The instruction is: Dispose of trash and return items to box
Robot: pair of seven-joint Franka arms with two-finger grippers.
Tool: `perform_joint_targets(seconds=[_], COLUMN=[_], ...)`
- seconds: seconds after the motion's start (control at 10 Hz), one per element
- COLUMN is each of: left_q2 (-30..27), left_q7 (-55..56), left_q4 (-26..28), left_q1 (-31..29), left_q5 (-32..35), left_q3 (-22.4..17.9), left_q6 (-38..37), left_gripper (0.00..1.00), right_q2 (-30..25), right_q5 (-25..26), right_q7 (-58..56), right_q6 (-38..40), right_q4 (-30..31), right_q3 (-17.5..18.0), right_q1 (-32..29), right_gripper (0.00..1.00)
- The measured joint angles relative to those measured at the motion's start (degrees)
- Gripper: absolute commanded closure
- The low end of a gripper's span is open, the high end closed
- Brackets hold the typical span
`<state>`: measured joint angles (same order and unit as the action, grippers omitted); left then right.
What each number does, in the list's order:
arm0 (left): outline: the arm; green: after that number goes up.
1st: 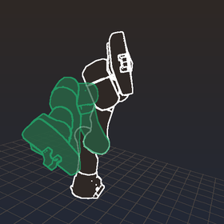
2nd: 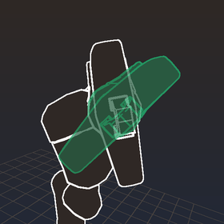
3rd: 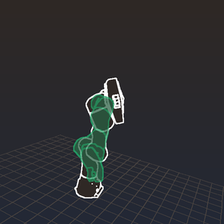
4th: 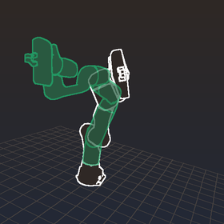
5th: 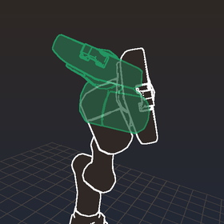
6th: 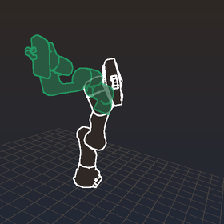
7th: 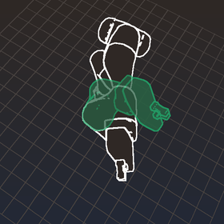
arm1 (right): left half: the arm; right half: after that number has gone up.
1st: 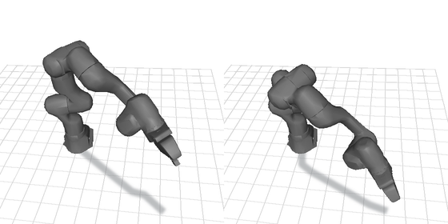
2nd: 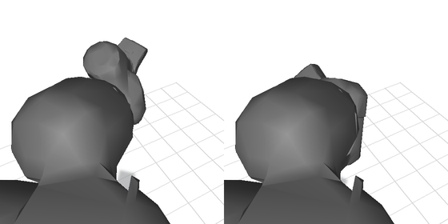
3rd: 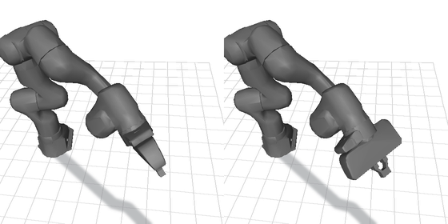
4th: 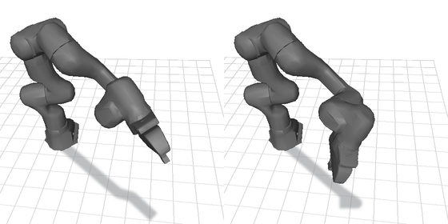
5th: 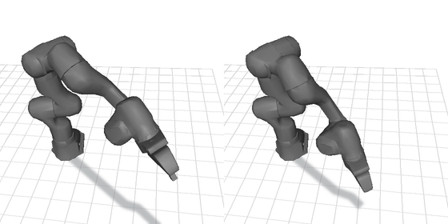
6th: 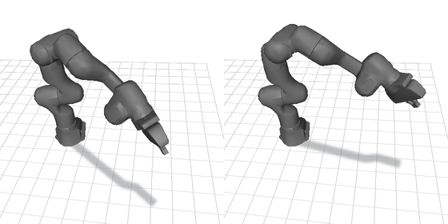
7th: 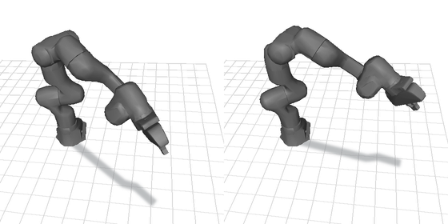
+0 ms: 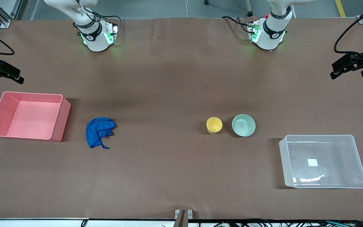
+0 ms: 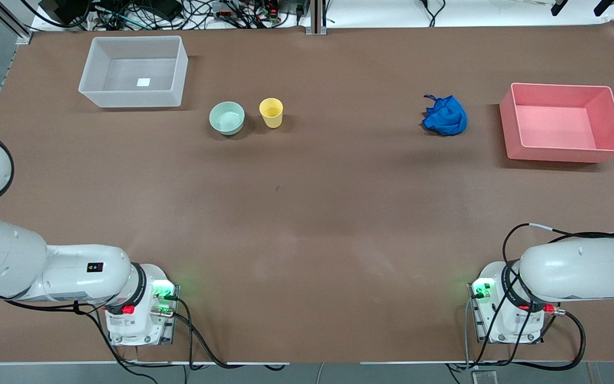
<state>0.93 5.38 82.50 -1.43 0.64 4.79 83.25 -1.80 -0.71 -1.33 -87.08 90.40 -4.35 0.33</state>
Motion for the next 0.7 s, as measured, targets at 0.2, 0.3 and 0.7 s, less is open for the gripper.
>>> perform_joint_targets(seconds=[0.2, 0.3, 0.7], left_q2=[0.1, 0.3, 8.8], left_q7=[0.0, 0.0, 0.2], left_q4=[0.0, -0.1, -0.2], left_q1=[0.0, 0.0, 0.0], left_q5=[0.0, 0.0, 0.0], left_q3=[0.0, 0.0, 2.0], left_q6=[0.0, 0.0, 4.7], left_gripper=[0.00, 0.00, 0.00], right_q2=[0.0, 0.0, 0.0], right_q5=[0.0, 0.0, 0.0], right_q7=[0.0, 0.0, 0.0], right_q6=[0.0, 0.0, -0.1], right_q4=[0.1, 0.1, 0.2], right_q3=[0.0, 0.0, 0.0], right_q1=[0.0, 0.0, 0.0], right_gripper=[0.00, 0.00, 0.00])
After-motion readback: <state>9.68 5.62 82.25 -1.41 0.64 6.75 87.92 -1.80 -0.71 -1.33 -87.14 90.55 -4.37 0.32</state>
